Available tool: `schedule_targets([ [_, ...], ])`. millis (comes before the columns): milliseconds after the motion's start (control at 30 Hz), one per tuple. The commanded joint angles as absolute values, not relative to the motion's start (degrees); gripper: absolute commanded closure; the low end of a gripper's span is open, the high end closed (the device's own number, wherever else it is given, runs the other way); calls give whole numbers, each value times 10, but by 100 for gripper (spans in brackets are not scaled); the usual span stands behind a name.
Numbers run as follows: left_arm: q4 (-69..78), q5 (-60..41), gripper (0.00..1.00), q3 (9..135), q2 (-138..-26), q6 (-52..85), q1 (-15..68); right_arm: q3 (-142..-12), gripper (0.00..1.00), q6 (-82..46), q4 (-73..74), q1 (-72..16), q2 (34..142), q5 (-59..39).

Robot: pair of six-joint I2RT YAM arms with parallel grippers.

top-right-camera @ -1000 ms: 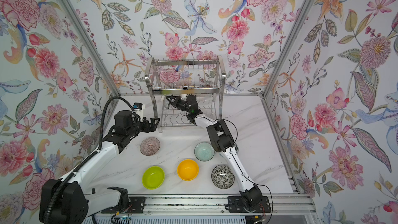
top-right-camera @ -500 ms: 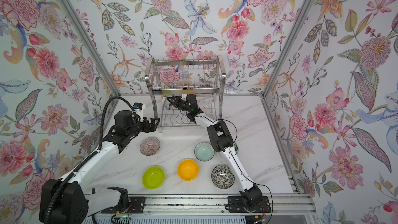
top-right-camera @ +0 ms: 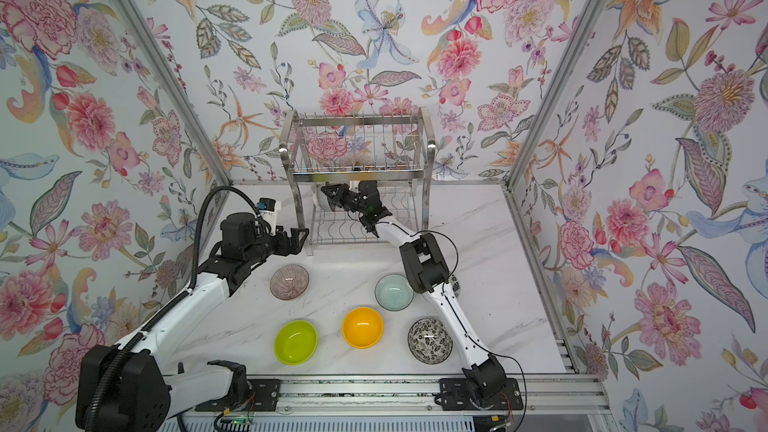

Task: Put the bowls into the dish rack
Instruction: 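Lower the bowl upright into the rack's wire slots with the right gripper, then open the right gripper to release the bowl in the rack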

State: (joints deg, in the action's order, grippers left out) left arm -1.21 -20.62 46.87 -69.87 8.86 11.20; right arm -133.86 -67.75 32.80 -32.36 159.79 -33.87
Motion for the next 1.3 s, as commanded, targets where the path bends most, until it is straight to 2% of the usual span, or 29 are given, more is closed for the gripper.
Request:
schedule_targets([
  [0,-6,-206,6,467,-701,91,107,-1361,79,-662,344,-319,1602,-342],
  [200,-7,-204,6,467,-699,89,107,-1361,75,-657,344,-318,1596,-338],
  [333,-8,-197,5,467,-698,88,107,-1358,67,-648,338,-318,1587,-335],
  [533,-9,-166,3,465,-693,93,107,-1308,61,-644,353,-318,1554,-320],
  [867,-4,-110,1,455,-675,94,108,-1176,55,-639,407,-318,1482,-274],
  [1267,-1,-97,1,451,-668,91,106,-1044,54,-641,469,-321,1418,-237],
])
